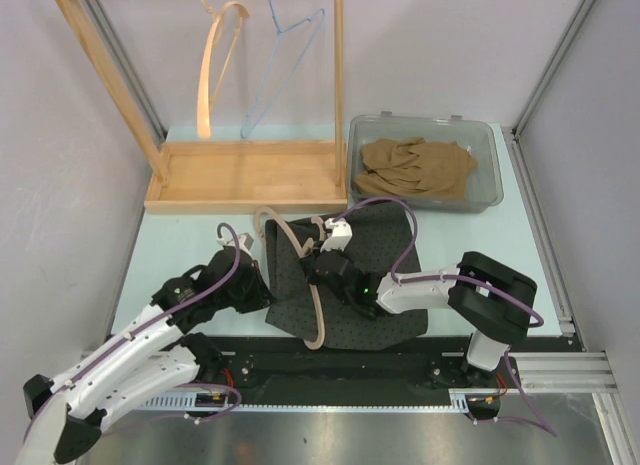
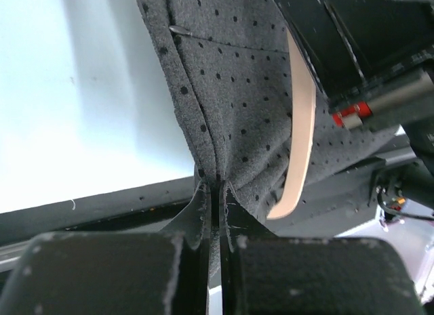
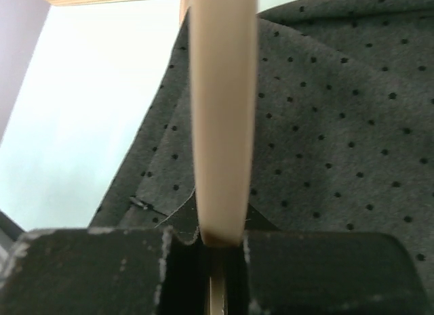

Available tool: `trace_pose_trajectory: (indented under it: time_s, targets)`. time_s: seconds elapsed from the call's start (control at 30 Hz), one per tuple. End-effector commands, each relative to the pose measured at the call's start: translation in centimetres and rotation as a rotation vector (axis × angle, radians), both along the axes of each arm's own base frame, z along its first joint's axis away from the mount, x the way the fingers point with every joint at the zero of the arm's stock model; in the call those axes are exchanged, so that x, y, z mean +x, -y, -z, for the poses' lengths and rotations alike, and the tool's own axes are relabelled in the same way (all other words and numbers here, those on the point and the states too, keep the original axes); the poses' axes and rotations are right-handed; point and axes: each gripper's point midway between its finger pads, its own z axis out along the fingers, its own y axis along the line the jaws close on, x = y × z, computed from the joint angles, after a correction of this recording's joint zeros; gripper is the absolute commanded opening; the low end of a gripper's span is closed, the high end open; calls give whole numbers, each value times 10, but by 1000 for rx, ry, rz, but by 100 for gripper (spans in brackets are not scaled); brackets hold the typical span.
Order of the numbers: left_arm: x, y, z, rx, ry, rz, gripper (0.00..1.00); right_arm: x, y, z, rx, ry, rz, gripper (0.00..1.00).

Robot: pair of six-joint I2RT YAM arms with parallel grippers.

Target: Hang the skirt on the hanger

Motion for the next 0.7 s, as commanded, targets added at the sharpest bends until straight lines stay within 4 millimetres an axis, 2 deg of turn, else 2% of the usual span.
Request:
trace_pose_trajectory:
  time_s: [0.0,0.2,0.23,0.33,0.37,0.43,0.47,0.5,0.57,0.67]
  targets:
    - [-14,1,6,-35,-53,15,0,31,20,-27,-40,103,124,0]
    - [-21,-1,19,-39,-70,9,0,35,22,-29,-51,110,138,0]
    - [-19,-4,21,-25,-62,-5,15,34,22,-31,-50,113,136,0]
    - [-7,-11,18,14,-20,-52,67,33,22,-31,-53,108,129,0]
    - [1,-8,11,4,8,-62,73,32,22,-30,-55,104,125,0]
    - [11,-7,11,24,14,-80,82,31,21,-29,-54,99,119,0]
    - [22,-2,2,4,46,-89,87,31,21,-28,-54,95,115,0]
    - [29,-1,6,24,36,-104,91,29,20,-28,-52,90,109,0]
    - [47,6,-3,10,76,-118,91,28,20,-26,-57,82,106,0]
    - [73,6,-3,33,101,-161,91,27,20,-26,-51,71,97,0]
